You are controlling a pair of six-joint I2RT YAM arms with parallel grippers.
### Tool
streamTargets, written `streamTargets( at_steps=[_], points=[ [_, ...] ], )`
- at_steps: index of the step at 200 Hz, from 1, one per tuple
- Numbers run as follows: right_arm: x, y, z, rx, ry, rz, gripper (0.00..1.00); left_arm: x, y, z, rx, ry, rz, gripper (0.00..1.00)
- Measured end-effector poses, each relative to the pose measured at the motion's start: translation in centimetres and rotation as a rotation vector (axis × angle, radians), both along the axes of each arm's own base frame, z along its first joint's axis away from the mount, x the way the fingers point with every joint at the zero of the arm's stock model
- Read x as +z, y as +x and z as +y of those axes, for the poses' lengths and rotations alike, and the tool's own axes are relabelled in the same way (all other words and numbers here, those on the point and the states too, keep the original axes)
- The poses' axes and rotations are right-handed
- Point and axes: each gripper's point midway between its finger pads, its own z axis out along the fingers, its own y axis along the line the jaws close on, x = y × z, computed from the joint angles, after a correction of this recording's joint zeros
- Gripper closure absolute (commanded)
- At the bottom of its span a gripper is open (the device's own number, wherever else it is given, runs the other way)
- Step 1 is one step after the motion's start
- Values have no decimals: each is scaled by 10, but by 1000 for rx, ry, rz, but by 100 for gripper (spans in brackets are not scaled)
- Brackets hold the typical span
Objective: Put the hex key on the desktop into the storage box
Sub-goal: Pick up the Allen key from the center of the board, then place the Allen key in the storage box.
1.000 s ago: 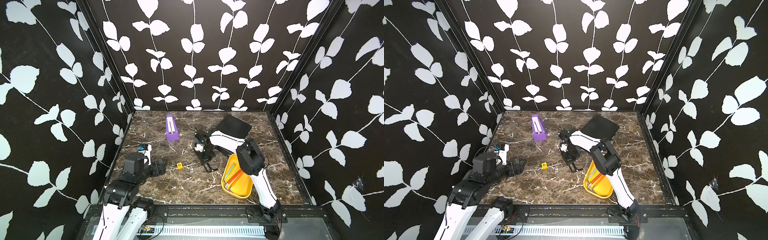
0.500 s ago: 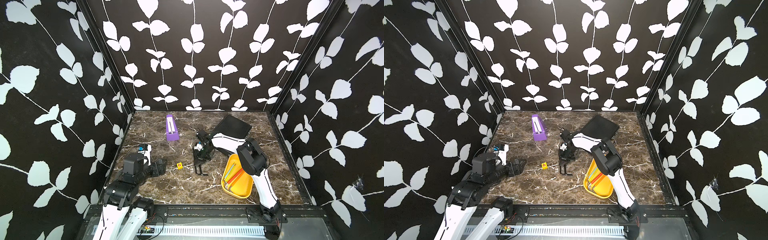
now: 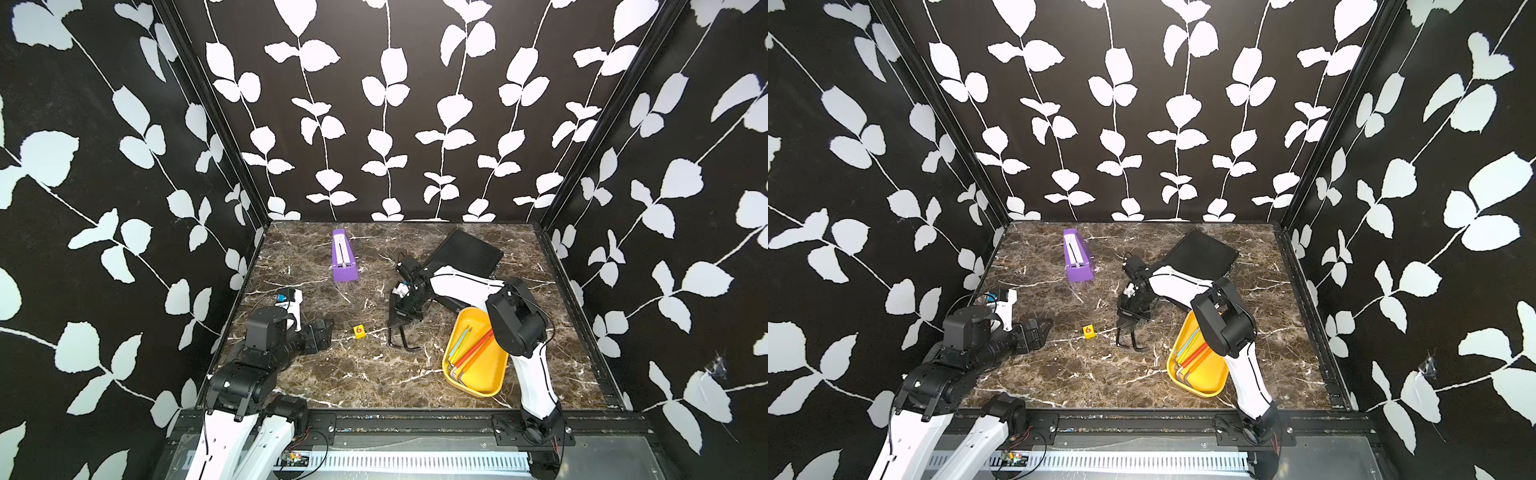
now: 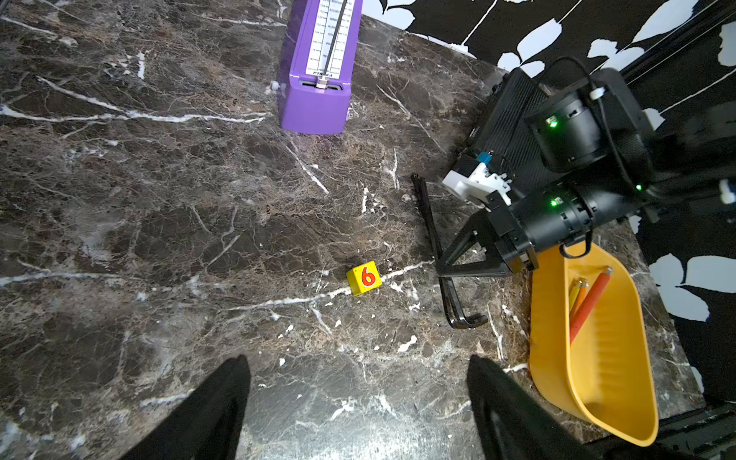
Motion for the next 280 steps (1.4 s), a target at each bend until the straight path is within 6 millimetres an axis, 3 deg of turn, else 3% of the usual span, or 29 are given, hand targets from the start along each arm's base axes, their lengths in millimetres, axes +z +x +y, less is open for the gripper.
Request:
streamTargets(
  at_steps=[61,114,143,231,280],
  points=[
    [13,0,-16,-15,-71,-48,100,0,0,0,0,0,-2,14],
    [63,-1,-40,-59,-112,-175,100,0,0,0,-2,-1,-2,14],
    [79,-13,-69,-124,-174,-209,100,1,-1,-1,-5,-4,-1,14],
    [79,-57,-161,-440,-387,-190,100,1,-2,-4,-19,-15,1,14],
    [61,-80,-211,-602,-474,-146,100,2,-3,-4,-21,-18,-4,14]
  ],
)
